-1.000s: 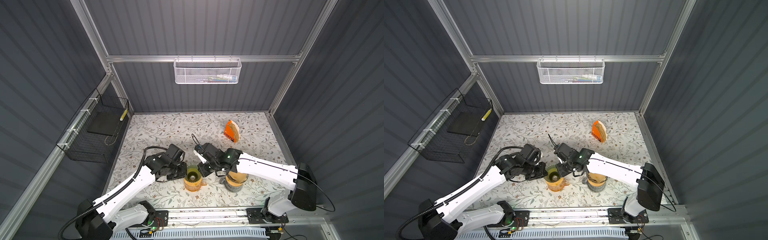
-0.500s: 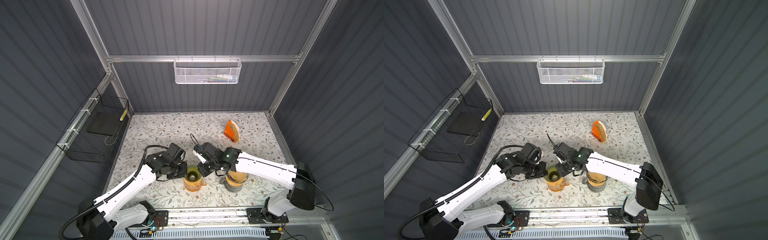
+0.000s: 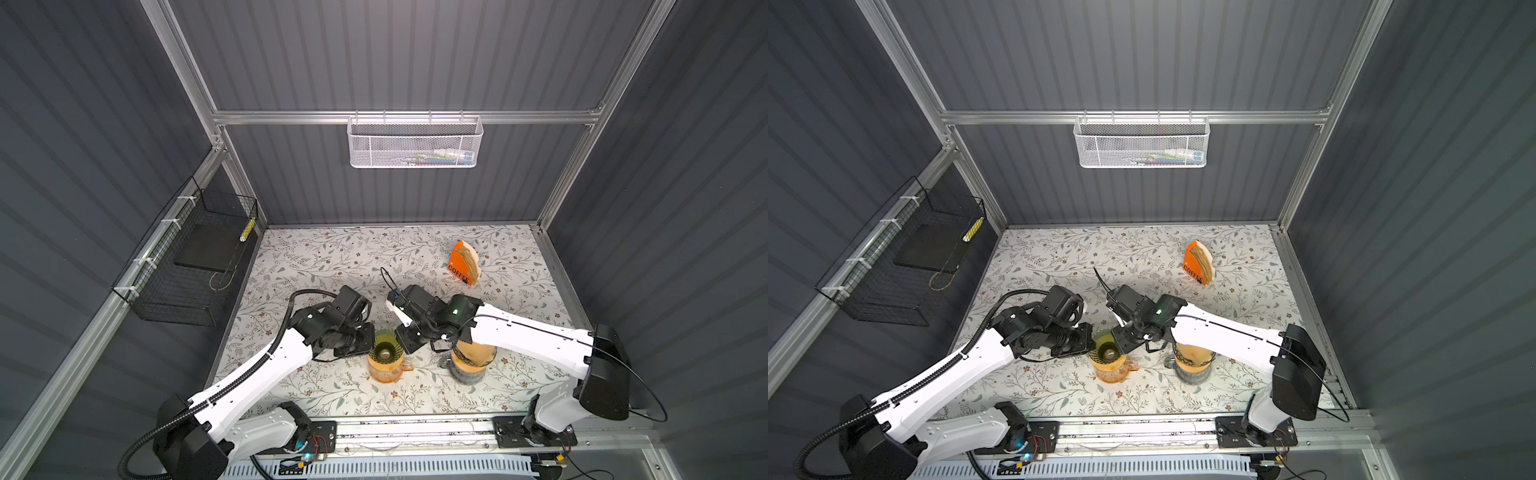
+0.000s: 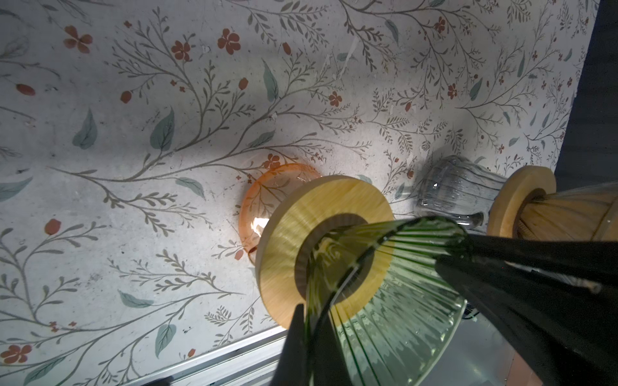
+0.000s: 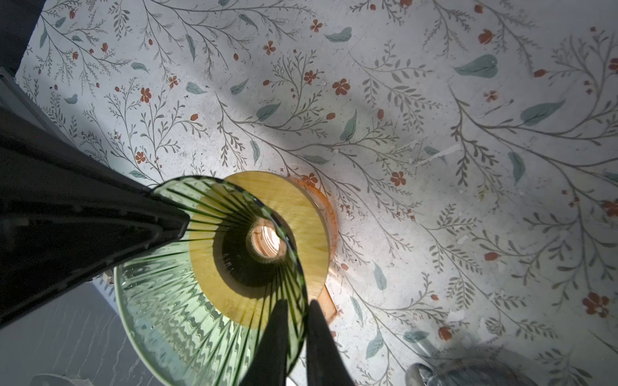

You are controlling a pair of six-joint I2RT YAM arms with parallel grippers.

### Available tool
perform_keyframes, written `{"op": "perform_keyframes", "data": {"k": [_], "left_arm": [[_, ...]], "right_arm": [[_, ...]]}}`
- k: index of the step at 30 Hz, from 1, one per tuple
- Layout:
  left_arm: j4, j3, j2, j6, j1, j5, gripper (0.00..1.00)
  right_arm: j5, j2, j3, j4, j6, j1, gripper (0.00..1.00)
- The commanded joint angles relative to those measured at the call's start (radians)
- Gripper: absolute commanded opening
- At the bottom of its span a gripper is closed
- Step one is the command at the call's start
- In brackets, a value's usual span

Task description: Place the coffee filter in the dripper

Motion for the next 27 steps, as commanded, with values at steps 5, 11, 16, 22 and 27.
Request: {"op": "perform_keyframes", "data": {"k": [5,11,16,22,27], "left_arm": [[0.043,-0.023,-0.003,0.028,-0.01,0.009,0.0],[0.025,0.011,-0.002,0.033,-0.01,0.003,0.0],[0.008,0.024,-0.008,0.036,-0.011,-0.01,0.04],[0.002,0.036,-0.014,0.038,-0.01,-0.02,0.07],[-0.01,0.047,-0.014,0.039,-0.01,-0.035,0.15]], "right_arm": [[-0.003,0.021,0.002,0.002,-0.015,0.009,0.14],[-0.016,0.017,0.028,-0.007,-0.018,0.008,0.17],[-0.008,0.009,0.03,-0.007,-0.015,0.009,0.2],[-0.009,0.006,0.039,-0.006,-0.015,0.009,0.22],[-0.005,0.013,0.053,-0.01,-0.021,0.009,0.23]]}}
